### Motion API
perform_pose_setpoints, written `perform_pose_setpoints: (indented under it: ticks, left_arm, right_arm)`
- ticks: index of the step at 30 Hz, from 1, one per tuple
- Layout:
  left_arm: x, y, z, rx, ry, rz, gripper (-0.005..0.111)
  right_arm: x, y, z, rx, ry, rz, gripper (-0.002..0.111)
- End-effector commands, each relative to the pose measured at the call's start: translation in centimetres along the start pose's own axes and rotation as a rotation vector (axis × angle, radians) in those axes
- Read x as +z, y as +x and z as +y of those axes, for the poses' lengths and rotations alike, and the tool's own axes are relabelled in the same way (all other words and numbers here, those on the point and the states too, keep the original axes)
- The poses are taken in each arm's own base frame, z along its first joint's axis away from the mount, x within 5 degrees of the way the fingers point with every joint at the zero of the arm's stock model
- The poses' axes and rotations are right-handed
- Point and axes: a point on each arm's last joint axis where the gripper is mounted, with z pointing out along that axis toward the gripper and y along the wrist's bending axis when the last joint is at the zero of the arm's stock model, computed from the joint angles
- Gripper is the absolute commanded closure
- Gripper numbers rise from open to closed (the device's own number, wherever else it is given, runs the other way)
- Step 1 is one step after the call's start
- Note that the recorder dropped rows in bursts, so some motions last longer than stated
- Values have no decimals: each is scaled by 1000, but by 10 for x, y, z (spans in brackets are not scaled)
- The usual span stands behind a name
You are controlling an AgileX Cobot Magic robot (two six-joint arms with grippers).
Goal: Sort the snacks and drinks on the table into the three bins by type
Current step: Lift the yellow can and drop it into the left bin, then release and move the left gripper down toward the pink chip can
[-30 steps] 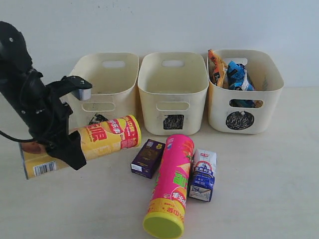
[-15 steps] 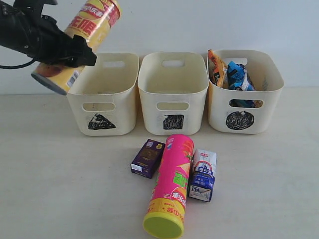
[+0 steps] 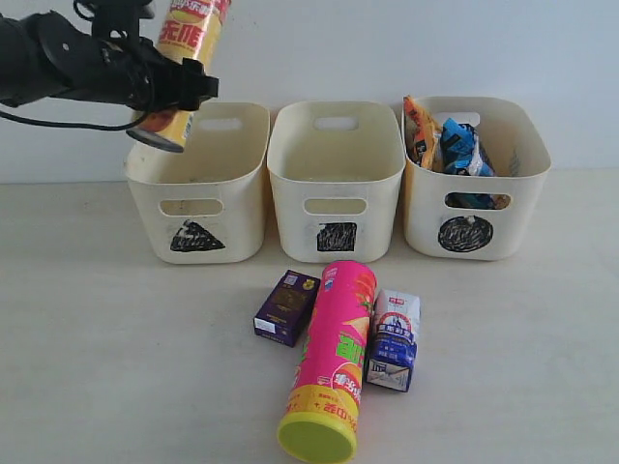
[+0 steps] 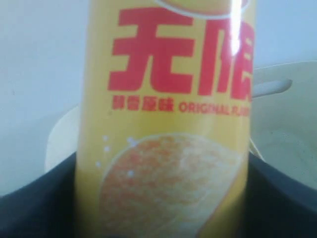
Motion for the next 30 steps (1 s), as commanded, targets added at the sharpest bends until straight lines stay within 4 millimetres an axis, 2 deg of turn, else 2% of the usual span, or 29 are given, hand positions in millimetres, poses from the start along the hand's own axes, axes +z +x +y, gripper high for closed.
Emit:
perform_pose_setpoints:
  ticks: [1,7,13,17,21,26,28,30]
  left_arm:
    - [18,10,0,-73,1,9,87]
    - [31,25,1,-75,-10,27,51]
    - [35,29,2,-72,-20,17,15]
    - [35,29,2,-72,-18,21,1]
    - [31,26,1,-72,-7,35,2]
    - [13,13,-3,10,36,81,3]
    - [4,6,-5,30,56,101,12]
    - [-6,1,-7,48,74,125,30]
  right_arm:
    - [0,0,0,2,0,-12,107]
    - [0,0,0,2,0,-12,107]
    - [0,0,0,2,0,-12,107]
    - [0,0,0,2,0,-12,107]
    - [0,0,0,2,0,-12,107]
    - [0,0,0,2,0,-12,107]
    - [0,0,0,2,0,-12,107]
    - [0,0,0,2,0,-12,107]
